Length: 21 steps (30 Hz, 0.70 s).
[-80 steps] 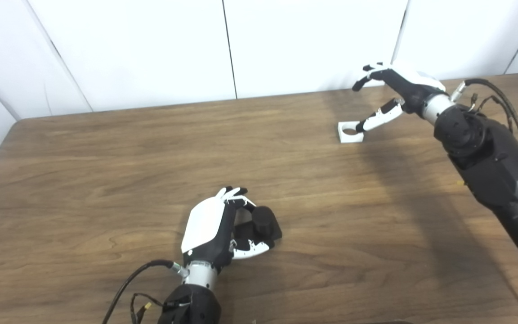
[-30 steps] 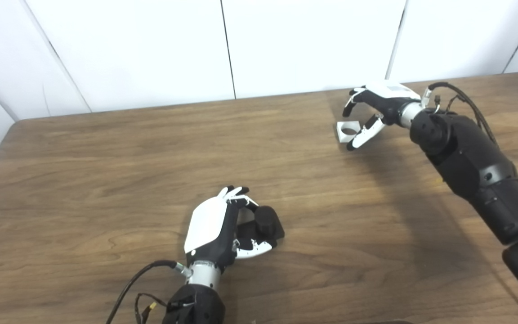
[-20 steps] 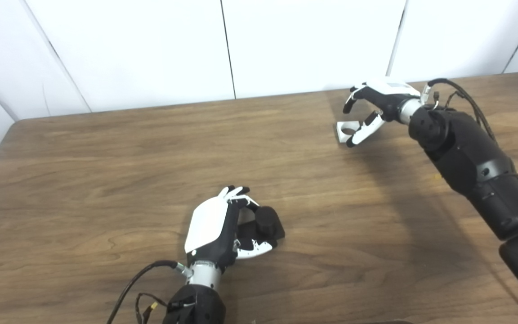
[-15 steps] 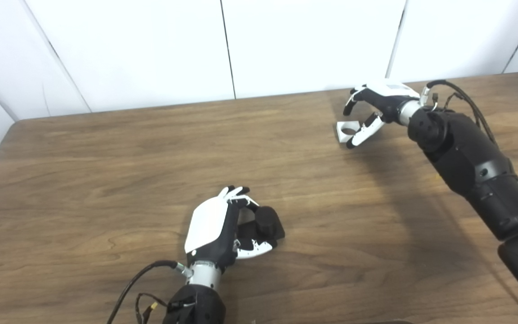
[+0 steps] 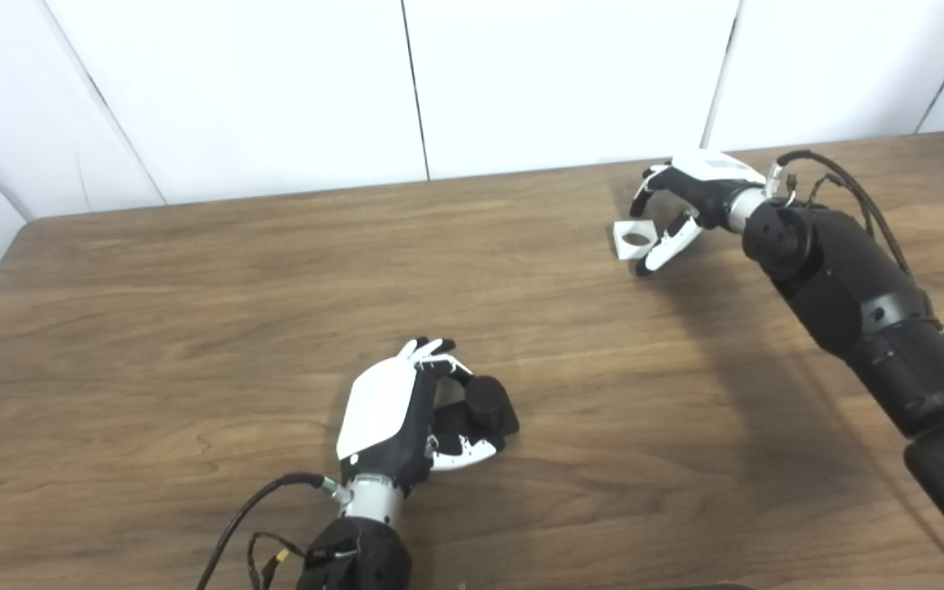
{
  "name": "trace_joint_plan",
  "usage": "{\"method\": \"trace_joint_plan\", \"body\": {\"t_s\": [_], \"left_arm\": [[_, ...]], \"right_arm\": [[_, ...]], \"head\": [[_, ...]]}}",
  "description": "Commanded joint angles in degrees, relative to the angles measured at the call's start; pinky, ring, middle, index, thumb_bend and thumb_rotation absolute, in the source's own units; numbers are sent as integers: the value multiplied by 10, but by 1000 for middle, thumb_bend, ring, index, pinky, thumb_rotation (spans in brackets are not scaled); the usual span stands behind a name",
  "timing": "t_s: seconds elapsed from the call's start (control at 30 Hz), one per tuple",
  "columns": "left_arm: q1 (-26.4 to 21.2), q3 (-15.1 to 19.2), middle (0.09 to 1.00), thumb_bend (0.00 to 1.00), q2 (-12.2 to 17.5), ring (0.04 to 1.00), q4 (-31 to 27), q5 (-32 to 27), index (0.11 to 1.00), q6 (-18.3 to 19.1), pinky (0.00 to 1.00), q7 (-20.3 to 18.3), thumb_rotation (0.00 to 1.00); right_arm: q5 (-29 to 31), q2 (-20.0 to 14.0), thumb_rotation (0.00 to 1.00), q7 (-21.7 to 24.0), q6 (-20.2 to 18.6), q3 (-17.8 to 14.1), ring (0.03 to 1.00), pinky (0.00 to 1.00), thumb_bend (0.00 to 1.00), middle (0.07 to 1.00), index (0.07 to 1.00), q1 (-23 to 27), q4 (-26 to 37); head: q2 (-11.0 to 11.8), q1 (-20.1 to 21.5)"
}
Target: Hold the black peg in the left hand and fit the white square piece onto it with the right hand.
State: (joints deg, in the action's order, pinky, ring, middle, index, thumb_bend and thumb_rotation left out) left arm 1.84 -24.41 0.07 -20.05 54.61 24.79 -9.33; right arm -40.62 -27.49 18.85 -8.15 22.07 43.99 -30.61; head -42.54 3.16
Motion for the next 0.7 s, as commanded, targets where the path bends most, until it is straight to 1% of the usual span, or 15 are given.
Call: {"method": "trace_joint_plan", "body": {"t_s": [0.0,0.2,0.47,0.57,0.67], "left_arm": [[1,-2,879,518,-2,952,6,0,490,4,878,-12,72],[2,-3,881,517,-3,957,2,0,490,6,896,-15,72],[2,-2,880,517,-5,956,4,1,490,6,888,-12,72],[2,-2,880,517,-6,957,1,1,491,7,875,-14,72],[2,-3,880,517,-6,958,0,1,491,8,889,-15,73]], "right_arm": [[-4,-9,273,-15,11,-2,1000,1000,887,948,692,41,3],[-6,-10,281,-19,19,0,1000,1000,886,947,690,40,-7],[-3,-7,273,-28,26,1,998,1000,888,937,668,39,-12],[1,-6,259,-29,27,-1,1000,1000,890,932,652,38,-12],[2,-5,251,-29,26,-2,1000,1000,879,928,633,37,-11]], "head": [[0,1],[-2,0],[-2,0],[-3,-1],[-4,0]]}}
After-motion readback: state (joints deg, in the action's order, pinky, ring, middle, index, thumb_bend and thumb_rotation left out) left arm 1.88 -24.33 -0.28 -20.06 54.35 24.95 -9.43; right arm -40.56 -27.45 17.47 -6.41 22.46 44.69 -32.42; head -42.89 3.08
